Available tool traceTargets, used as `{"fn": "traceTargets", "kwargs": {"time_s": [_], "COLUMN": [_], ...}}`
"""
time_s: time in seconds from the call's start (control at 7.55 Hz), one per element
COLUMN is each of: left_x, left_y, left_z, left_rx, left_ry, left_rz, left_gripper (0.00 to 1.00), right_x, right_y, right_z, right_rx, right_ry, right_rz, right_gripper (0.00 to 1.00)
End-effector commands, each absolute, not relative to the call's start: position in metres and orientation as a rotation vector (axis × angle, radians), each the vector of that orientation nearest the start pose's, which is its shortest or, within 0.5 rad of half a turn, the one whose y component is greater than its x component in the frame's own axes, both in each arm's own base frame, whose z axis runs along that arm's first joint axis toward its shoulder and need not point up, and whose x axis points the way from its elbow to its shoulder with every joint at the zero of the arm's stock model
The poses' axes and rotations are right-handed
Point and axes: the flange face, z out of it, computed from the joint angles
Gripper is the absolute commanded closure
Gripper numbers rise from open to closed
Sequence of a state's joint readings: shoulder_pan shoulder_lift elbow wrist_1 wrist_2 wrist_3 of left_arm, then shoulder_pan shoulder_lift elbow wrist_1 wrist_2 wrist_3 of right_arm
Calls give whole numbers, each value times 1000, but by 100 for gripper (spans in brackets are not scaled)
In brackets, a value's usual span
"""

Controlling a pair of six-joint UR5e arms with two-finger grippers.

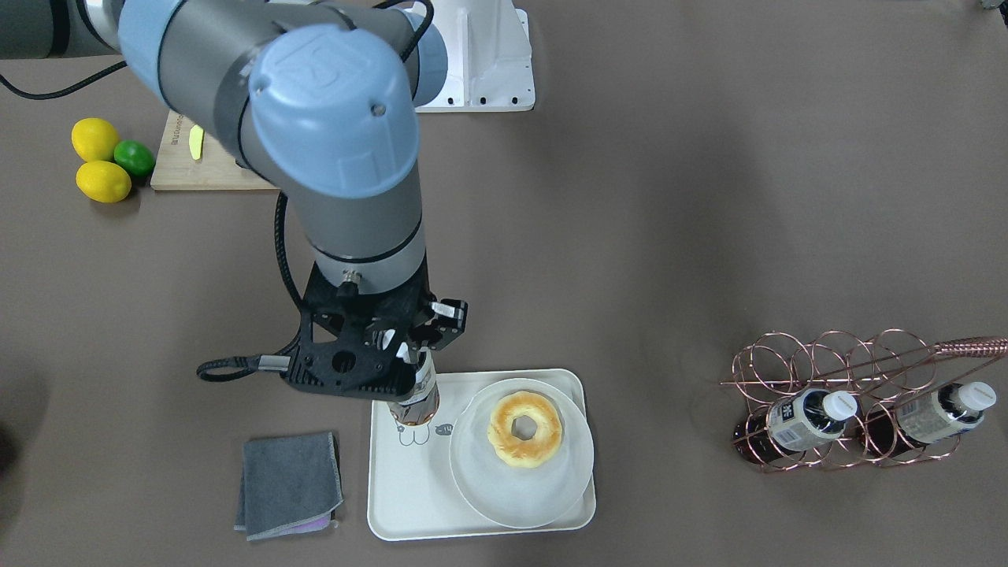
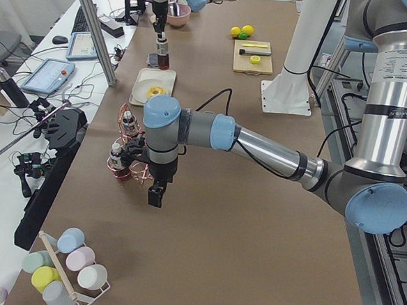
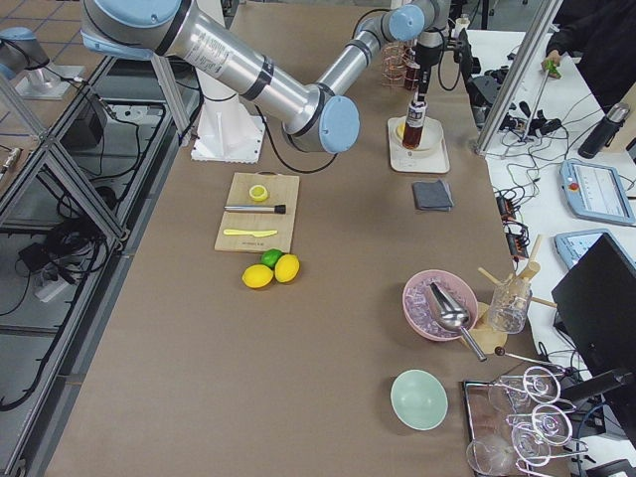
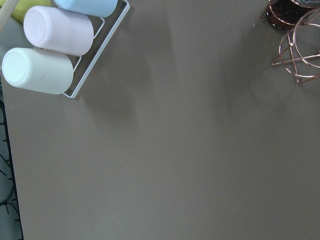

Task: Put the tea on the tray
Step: 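Carry the bottle with the right gripper onto the tray beside the donut bowl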

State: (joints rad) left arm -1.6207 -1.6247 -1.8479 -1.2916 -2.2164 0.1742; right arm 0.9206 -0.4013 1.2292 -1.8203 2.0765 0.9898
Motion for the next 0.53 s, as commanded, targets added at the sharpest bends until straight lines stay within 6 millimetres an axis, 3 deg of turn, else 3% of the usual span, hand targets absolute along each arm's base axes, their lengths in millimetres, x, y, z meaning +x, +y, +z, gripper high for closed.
{"fn": "traceTargets", "kwargs": {"time_s": [0.0, 0.4], "left_x": [-97, -97], "left_y": [-496, -502], "left_z": [531, 536], "left_rx": [127, 123], "left_ry": [635, 636], "left_rz": [139, 140], "left_gripper": [3, 3], "right_x": [-411, -425], "right_y": [-732, -741], "right_z": [88, 95], "right_rx": [28, 24], "right_ry": [-760, -757], "right_rz": [181, 175], "right_gripper": [100, 100]}}
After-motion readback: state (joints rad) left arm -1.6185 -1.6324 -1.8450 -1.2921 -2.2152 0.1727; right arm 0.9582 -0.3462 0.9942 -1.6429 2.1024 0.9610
